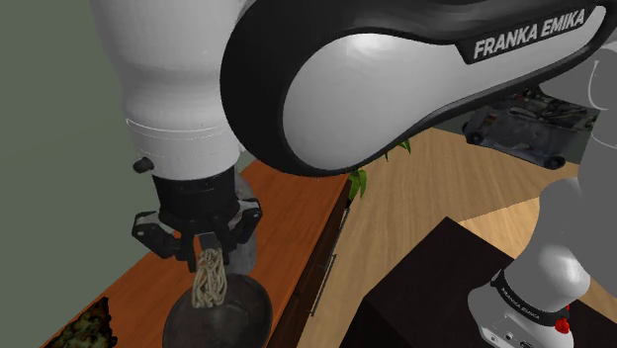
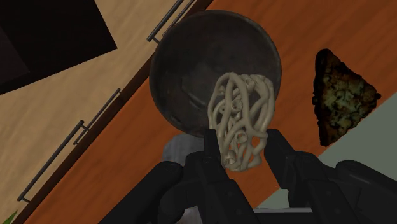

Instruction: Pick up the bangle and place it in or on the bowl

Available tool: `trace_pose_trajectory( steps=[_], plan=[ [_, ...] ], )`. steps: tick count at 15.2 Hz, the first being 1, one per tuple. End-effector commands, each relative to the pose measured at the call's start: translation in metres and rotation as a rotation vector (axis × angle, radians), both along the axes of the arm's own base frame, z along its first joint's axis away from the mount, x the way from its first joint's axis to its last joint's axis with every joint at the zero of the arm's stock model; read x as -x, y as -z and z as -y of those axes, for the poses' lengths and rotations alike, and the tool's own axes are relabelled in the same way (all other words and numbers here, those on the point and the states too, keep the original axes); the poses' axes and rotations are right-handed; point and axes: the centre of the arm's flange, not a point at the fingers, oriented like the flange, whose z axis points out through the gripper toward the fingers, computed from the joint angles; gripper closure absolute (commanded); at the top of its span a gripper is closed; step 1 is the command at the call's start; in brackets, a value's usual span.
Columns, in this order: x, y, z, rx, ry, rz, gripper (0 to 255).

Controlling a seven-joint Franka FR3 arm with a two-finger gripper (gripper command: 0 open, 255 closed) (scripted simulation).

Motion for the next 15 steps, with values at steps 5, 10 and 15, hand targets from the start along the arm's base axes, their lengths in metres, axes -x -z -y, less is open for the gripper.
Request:
trace_pose_trajectory(
  steps=[5,10,15],
  plan=[
    [0.0,0.032,-0.001,0.0,0.0,0.0,255],
    [0.0,0.059,-0.001,0.0,0.0,0.0,255],
    [0.0,0.085,-0.001,0.0,0.0,0.0,255]
  ],
)
